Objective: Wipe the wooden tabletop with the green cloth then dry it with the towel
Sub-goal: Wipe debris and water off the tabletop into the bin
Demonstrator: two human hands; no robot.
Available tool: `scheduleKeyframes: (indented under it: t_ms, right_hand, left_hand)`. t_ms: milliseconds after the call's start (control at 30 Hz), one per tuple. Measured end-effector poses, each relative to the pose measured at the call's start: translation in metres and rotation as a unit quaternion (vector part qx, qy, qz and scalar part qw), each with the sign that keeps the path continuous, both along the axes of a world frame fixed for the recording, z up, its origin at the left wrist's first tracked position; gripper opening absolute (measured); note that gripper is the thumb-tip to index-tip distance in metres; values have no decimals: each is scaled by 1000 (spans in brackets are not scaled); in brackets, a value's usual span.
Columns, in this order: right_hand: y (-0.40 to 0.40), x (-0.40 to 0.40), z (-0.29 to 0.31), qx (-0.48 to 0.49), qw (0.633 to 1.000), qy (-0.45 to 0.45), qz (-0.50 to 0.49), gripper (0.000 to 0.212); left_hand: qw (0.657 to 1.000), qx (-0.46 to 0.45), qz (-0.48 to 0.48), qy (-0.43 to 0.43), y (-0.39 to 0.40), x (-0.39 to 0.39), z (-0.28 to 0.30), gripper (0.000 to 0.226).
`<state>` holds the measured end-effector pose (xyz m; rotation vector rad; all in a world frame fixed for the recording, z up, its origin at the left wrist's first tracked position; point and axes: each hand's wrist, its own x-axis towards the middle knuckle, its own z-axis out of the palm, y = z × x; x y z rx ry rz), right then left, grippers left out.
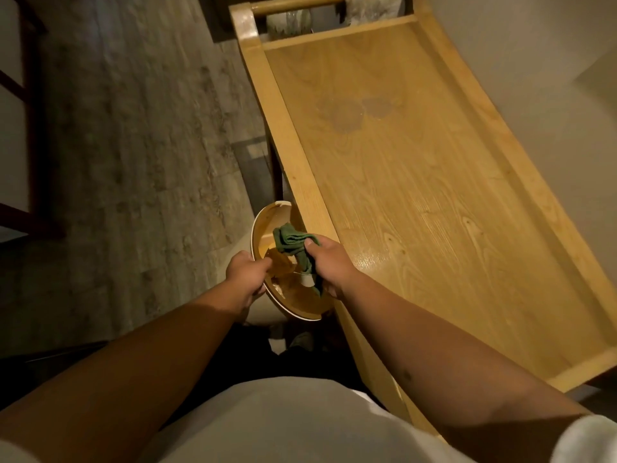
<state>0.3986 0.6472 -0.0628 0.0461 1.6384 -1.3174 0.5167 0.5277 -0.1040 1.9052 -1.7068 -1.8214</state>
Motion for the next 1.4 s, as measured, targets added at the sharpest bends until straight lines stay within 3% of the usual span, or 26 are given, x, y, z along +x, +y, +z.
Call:
scheduleKeyframes:
  t_ms: [100, 267, 633, 833, 1100, 1200, 1300, 1400]
  right_hand:
    - [-4, 15, -10, 4, 994, -101, -46, 26]
    - [1, 28, -17, -55, 953, -237, -182, 31]
    - [-20, -18, 8, -115, 927, -252, -253, 38]
    - [-25, -77, 37, -126, 914, -196, -332, 47]
    - [-2, -182, 66, -79, 877, -84, -467, 46]
    - [14, -226, 69, -11, 867, 6, -498, 37]
    - [23, -262, 58, 120, 860, 95, -486, 35]
    - [24, -277, 30, 284, 859, 204, -374, 36]
  left_hand:
    - [1000, 3, 7, 8, -3, 2, -1, 13]
    - [1000, 15, 11, 20, -18, 3, 2, 8]
    - [999, 36, -7, 16, -77, -11, -1, 13]
    - [995, 90, -19, 32, -115, -30, -8, 10]
    - [996, 86, -21, 20, -158, -68, -10, 24]
    - [998, 60, -23, -9, -170, -84, -12, 17]
    - [997, 48, -46, -33, -181, -98, -14, 31]
    - [996, 59, -54, -42, -185, -107, -15, 33]
